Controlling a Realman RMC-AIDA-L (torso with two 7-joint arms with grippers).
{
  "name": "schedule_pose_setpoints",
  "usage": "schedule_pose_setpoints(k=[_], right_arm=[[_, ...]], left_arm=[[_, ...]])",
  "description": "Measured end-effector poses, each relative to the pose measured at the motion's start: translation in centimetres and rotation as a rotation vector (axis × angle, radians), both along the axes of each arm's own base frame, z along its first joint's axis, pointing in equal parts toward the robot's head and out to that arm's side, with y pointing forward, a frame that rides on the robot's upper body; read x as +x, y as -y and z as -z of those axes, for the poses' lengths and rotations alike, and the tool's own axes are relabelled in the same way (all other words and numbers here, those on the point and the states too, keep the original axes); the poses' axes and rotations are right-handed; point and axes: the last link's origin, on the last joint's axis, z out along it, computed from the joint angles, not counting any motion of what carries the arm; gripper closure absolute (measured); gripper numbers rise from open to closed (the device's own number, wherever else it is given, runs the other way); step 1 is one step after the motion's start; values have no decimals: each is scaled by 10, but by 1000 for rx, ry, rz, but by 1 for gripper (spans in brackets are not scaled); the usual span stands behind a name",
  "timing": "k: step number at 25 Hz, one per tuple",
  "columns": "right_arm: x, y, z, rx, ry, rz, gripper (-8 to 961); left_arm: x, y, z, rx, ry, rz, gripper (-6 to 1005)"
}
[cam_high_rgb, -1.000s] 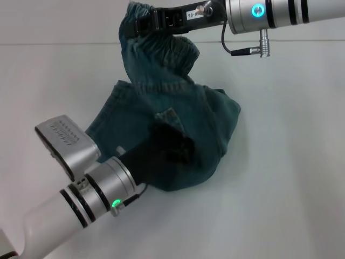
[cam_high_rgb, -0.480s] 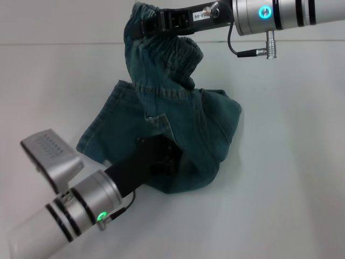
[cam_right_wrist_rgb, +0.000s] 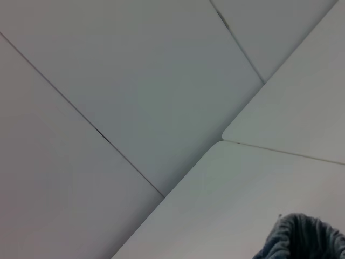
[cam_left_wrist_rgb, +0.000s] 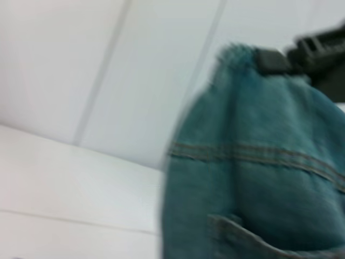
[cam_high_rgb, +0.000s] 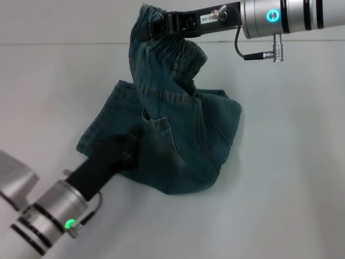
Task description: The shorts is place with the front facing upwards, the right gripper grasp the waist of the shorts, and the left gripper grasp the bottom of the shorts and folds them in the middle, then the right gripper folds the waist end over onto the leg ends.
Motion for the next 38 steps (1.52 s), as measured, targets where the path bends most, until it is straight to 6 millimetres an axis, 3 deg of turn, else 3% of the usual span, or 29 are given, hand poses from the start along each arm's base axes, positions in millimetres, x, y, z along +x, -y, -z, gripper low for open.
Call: schedule_pose_setpoints(k=[8,14,22,27,30,33,36,38], right_arm=[[-6,2,5,-8,10,-31,854],[-22,8,23,-34,58,-104,853],[-15,2,20,-20,64,-49,646],[-10,2,8,35,47,-73,444],[7,6,-8,126,33,-102,318],[41,16,-27,254,-24,-139,189],[80,38,-46,328,-89,-176,98],[101,63,-57,305,-99,-263,38]], left_arm=[[-39,6,-42,192,-9,-103,937],[-43,5,-62,257,21,-92,933],[-41,6,-68,291,45,-74,927],[-32,6,-69,292,61,-17,924],[-24,6,-75,300,62,60,922],[-19,3,-77,286,44,117,920],[-14,0,-83,217,-2,217,918],[-11,-5,-90,105,-34,285,916]])
